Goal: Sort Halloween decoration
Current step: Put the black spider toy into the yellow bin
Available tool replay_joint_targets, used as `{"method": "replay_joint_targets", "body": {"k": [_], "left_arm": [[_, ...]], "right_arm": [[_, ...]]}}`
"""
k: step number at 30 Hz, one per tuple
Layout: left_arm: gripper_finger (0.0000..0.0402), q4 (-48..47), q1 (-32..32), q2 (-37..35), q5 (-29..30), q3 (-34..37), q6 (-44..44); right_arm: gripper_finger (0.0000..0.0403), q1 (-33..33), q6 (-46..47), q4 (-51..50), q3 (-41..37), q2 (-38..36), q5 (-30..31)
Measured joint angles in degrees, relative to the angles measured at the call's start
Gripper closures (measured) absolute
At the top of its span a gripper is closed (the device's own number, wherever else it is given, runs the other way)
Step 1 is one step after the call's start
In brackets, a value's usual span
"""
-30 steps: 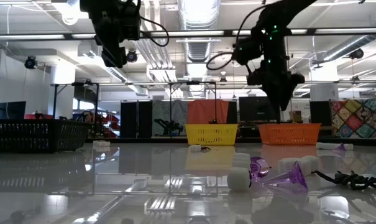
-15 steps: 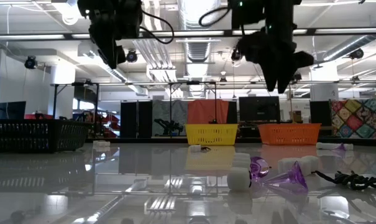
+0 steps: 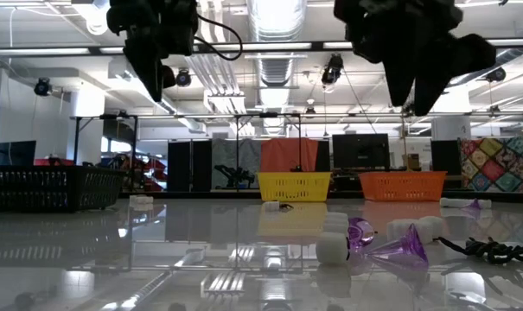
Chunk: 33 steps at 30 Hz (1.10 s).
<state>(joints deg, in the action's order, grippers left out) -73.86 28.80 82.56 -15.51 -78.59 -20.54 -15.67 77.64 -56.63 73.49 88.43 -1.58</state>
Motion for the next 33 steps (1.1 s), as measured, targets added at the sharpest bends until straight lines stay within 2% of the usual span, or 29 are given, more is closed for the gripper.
{"method": "replay_joint_targets", "body": {"k": [8, 14, 19, 25, 33], "left_arm": [[0.0301, 0.2, 0.0, 0.0, 0.0, 0.0, -1.2], [0.0301, 0.2, 0.0, 0.0, 0.0, 0.0, -1.3], [0.0301, 0.2, 0.0, 0.0, 0.0, 0.0, -1.3], [0.0301, 0.2, 0.0, 0.0, 0.0, 0.0, -1.3], [0.0301, -0.1, 0.0, 0.0, 0.0, 0.0, -1.0]], "right_arm": [[0.0222, -8.2, 11.5, 9.6, 0.0, 4.8, 0.0], [0.0216, -11.9, 15.4, 11.2, 2.6, 9.9, 0.0], [0.0216, -13.3, 13.8, 11.4, 7.3, 15.0, 0.0], [0.0216, -14.2, 6.9, 11.5, 15.2, 22.3, 0.0], [0.0216, -15.0, 7.2, 4.1, 22.9, 29.8, -1.4]]}}
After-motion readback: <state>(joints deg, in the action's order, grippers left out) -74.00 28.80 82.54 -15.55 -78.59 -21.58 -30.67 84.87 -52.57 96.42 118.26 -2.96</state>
